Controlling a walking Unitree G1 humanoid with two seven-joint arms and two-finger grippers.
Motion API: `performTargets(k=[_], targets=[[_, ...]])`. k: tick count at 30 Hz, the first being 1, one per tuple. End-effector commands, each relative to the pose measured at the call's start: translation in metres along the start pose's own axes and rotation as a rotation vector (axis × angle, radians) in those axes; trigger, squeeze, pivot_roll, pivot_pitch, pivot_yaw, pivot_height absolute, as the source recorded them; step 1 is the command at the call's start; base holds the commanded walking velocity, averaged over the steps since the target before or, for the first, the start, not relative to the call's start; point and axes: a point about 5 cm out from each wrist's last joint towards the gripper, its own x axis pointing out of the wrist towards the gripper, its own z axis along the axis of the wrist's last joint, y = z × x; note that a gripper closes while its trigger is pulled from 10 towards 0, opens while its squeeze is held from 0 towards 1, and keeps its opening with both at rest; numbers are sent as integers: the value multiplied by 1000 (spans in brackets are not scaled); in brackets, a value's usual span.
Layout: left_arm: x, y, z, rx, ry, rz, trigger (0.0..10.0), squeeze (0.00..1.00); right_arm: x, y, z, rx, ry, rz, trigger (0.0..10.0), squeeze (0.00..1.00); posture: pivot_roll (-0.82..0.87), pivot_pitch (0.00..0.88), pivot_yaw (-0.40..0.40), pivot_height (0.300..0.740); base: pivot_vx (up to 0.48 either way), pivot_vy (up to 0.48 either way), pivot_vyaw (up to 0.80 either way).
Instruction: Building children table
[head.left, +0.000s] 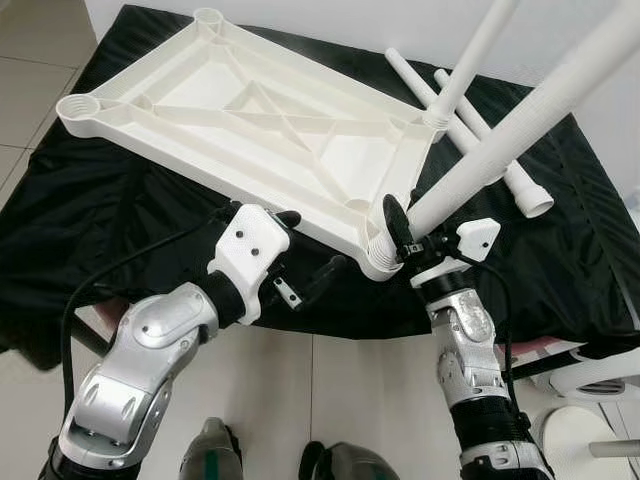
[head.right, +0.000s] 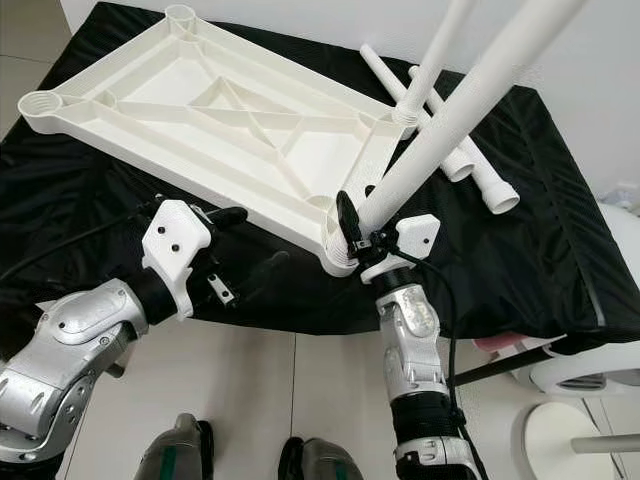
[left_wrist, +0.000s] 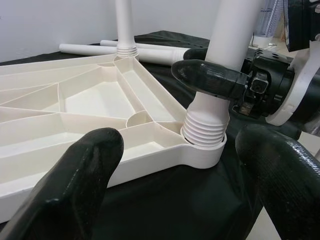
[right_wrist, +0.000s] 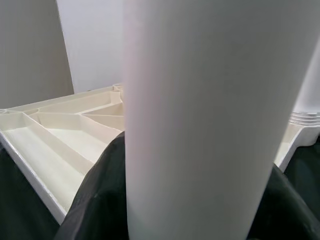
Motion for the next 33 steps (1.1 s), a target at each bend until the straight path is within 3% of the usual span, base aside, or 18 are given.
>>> performTargets(k=[1, 18, 33], targets=[[-1, -2, 2, -7, -4, 11, 10000, 0, -29, -6, -42, 17, 260, -110, 10000, 0, 150, 171, -129, 740, 0, 0, 0], [-6, -3, 3, -8, 10, 15, 10000, 0, -23, 1, -31, -89, 235, -367, 10000, 0, 174, 197, -127, 740, 0, 0, 0], [-9, -2, 4, -7, 19, 25, 10000, 0, -28, 8, -30, -121, 241, -454, 10000, 0, 182, 197, -126, 740, 0, 0, 0]])
